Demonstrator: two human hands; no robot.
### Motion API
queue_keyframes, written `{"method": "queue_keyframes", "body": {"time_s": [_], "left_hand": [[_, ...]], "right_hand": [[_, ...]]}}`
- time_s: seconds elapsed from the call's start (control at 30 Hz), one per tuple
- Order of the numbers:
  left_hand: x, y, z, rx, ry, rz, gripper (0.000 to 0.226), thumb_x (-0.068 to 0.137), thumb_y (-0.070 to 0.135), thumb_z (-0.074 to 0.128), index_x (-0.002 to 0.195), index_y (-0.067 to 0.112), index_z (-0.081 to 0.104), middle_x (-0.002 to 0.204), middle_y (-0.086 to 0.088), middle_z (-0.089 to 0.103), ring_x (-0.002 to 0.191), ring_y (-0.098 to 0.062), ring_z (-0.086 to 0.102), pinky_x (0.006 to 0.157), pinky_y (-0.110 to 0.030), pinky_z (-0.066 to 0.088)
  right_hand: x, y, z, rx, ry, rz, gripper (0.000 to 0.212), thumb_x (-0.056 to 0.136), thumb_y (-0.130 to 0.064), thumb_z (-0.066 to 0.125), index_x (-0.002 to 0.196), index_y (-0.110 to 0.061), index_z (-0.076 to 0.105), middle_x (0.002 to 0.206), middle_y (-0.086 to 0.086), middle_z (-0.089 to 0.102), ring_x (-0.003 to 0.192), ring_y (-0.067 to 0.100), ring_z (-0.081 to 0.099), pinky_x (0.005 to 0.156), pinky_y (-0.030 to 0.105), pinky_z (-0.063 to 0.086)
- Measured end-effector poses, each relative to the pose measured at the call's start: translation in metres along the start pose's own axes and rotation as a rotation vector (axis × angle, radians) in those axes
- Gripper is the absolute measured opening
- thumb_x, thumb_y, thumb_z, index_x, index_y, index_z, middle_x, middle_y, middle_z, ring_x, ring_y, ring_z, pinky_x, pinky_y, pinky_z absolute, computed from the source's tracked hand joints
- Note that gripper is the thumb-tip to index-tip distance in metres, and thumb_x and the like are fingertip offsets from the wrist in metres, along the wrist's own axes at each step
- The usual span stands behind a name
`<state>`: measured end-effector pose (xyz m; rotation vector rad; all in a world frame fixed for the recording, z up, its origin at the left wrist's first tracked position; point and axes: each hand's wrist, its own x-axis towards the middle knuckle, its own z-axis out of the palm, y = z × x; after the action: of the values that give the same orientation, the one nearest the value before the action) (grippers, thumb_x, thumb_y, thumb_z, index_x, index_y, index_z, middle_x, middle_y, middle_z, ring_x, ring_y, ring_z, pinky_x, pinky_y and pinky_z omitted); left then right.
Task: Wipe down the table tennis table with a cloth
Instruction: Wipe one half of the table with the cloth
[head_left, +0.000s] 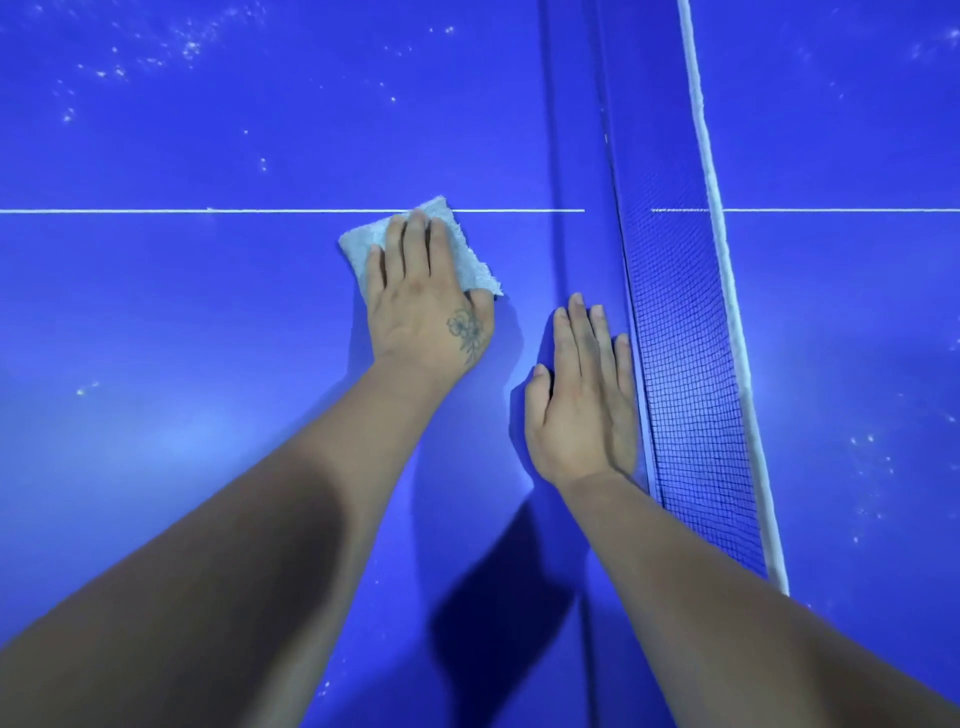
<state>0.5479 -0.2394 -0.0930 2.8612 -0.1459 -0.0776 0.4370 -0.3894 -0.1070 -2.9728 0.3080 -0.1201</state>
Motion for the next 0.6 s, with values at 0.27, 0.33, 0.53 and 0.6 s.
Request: {"method": "queue_keyframes", "body": {"time_s": [0.27, 0.33, 0.53, 0.6], "left_hand": [[0.016, 0.018, 0.006, 0.013, -0.062, 0.196, 0.089, 0.088, 0.046, 0.014, 0.165, 0.005, 0.03, 0.177, -0.012, 0.019, 0.166, -0.03, 0.01, 0.134, -0.055, 0.002], [0.006, 0.015, 0.007, 0.016, -0.049, 0.271, 0.084, 0.093, 0.045, 0.018, 0.165, 0.005, 0.032, 0.178, -0.011, 0.02, 0.166, -0.029, 0.011, 0.134, -0.055, 0.005], [-0.048, -0.008, 0.009, -0.05, 0.035, 0.211, 0.057, 0.114, 0.041, 0.024, 0.162, 0.015, 0.042, 0.179, -0.014, 0.015, 0.167, -0.03, 0.007, 0.135, -0.049, 0.01], [-0.059, -0.026, 0.008, -0.023, 0.058, 0.115, 0.06, 0.114, 0.041, 0.024, 0.166, 0.011, 0.034, 0.179, -0.013, 0.014, 0.167, -0.029, 0.006, 0.135, -0.048, 0.008]], "right_hand": [[0.002, 0.004, 0.004, 0.028, 0.01, 0.001, 0.063, 0.105, -0.03, 0.038, 0.165, -0.012, 0.034, 0.177, 0.0, 0.021, 0.165, 0.019, 0.012, 0.133, 0.048, 0.012], [0.002, 0.003, 0.004, 0.029, 0.007, 0.001, 0.063, 0.105, -0.03, 0.037, 0.165, -0.013, 0.034, 0.177, -0.001, 0.021, 0.165, 0.018, 0.011, 0.133, 0.048, 0.012], [0.003, 0.002, 0.003, 0.034, -0.003, -0.001, 0.063, 0.106, -0.033, 0.034, 0.165, -0.013, 0.034, 0.177, -0.001, 0.02, 0.165, 0.018, 0.011, 0.133, 0.049, 0.014], [0.002, 0.002, 0.002, 0.033, -0.015, 0.004, 0.063, 0.107, -0.036, 0.032, 0.165, -0.013, 0.033, 0.177, -0.001, 0.02, 0.165, 0.017, 0.011, 0.133, 0.049, 0.014]]}}
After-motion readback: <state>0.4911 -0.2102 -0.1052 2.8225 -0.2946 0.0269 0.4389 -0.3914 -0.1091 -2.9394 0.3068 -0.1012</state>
